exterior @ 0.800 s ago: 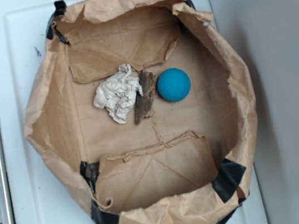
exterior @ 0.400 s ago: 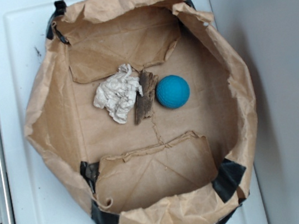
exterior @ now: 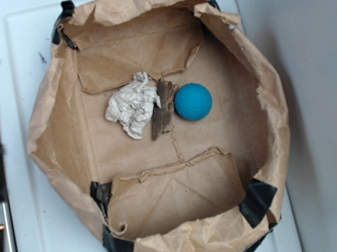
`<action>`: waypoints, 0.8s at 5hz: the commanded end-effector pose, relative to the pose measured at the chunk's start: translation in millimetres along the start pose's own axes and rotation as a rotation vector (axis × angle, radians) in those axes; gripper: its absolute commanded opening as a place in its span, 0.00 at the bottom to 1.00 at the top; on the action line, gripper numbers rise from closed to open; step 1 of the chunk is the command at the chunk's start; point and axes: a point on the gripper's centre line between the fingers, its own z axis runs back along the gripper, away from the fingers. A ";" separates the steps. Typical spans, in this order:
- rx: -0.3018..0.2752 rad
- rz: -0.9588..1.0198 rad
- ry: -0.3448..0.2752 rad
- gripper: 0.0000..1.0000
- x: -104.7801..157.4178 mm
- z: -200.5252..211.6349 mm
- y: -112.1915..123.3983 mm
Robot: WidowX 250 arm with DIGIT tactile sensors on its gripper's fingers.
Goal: Grab the white paper.
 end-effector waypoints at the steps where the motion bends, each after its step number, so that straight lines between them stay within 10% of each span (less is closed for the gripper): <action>1: 0.032 -0.067 -0.019 1.00 22.7 -11.2 5.3; 4: 0.058 -0.020 0.042 1.00 61.4 -60.0 32.9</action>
